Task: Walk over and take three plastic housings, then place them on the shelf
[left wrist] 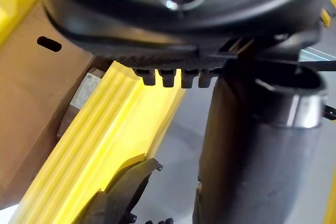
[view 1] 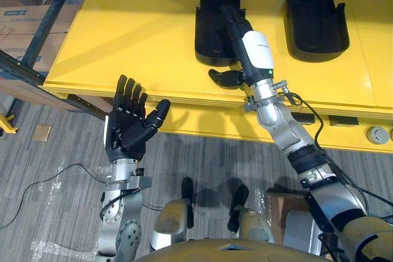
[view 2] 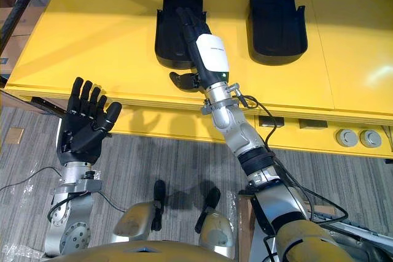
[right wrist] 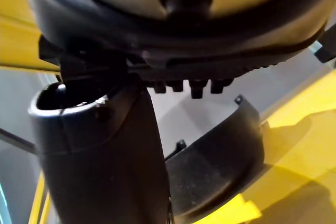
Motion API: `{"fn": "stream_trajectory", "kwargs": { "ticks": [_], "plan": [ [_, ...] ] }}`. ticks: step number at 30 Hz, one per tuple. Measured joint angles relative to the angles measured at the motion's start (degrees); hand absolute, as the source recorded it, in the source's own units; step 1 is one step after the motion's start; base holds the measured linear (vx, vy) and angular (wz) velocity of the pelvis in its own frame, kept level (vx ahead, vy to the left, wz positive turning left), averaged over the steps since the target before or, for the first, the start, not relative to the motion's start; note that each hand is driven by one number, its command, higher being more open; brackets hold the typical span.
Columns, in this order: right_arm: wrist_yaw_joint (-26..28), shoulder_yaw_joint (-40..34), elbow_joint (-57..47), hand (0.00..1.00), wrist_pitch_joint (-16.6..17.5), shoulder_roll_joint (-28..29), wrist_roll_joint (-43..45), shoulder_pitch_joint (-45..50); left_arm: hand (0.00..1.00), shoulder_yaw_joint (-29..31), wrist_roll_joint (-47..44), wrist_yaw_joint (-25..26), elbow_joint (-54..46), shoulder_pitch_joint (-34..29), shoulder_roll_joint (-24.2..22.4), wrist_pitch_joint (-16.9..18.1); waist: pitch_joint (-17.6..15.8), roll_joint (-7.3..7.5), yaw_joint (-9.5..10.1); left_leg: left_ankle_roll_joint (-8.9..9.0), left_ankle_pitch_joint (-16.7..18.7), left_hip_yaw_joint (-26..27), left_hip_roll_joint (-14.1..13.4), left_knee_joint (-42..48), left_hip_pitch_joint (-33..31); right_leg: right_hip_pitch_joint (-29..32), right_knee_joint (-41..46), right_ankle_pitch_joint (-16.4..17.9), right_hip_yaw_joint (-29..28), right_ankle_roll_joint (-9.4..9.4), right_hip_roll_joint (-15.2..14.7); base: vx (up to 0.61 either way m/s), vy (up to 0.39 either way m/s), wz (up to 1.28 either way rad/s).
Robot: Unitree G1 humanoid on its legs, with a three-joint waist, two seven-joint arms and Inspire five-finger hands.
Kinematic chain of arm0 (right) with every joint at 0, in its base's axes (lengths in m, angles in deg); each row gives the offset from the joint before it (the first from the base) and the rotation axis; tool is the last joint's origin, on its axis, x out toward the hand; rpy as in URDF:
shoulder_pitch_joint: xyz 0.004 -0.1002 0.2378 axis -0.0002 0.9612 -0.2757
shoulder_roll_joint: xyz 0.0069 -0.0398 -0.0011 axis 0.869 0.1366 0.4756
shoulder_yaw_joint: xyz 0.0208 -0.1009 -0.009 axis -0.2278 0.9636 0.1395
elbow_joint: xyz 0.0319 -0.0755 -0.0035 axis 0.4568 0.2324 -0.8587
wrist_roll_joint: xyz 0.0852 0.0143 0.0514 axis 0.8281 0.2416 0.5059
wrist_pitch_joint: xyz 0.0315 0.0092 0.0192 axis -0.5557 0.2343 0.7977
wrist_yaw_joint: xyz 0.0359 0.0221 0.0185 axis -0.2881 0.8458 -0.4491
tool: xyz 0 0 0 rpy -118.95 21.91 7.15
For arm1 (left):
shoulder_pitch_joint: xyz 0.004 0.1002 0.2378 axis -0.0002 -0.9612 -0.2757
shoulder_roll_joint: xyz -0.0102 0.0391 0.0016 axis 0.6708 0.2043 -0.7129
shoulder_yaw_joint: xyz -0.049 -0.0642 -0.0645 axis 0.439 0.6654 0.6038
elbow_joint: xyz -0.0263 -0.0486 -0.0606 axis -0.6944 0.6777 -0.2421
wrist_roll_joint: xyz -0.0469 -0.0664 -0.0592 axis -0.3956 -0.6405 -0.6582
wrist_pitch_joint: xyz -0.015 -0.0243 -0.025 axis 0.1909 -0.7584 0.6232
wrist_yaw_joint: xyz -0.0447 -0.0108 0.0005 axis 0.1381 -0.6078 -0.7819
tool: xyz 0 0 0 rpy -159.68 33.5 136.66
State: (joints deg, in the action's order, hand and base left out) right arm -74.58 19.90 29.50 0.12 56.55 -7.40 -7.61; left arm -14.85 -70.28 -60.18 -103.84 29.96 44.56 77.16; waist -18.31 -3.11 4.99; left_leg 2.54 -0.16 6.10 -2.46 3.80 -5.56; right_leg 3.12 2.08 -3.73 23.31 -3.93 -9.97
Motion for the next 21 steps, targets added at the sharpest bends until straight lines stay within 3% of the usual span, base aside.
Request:
{"fn": "stream_trajectory", "kwargs": {
  "ticks": [8, 21],
  "plan": [
    [-2.1, 0.0, 2.3, 1.0, 0.2, -0.8, 0.0, -2.0, 1.0, 0.0, 0.0, -0.1, 0.0, 0.5, -0.2, 0.0, -1.1, -1.44, 0.33, 0.06, -0.2, 0.0, -0.1, -0.1, 0.0, 0.1, 0.2, 0.0, 0.1, 0.04, 0.0, 0.0, 0.0, 0.0],
    [-3.8, 0.6, 7.8, 1.0, 0.3, -0.8, 0.8, -7.0, 1.0, -0.1, 0.0, -0.1, 0.0, 0.5, -0.3, 0.0, -2.6, -1.95, 0.63, 0.19, -1.7, -0.3, -0.1, -1.5, 0.1, 0.8, 1.0, 0.2, 0.4, 0.3, 0.0, -0.02, -0.003, 0.02]
  ]
}}
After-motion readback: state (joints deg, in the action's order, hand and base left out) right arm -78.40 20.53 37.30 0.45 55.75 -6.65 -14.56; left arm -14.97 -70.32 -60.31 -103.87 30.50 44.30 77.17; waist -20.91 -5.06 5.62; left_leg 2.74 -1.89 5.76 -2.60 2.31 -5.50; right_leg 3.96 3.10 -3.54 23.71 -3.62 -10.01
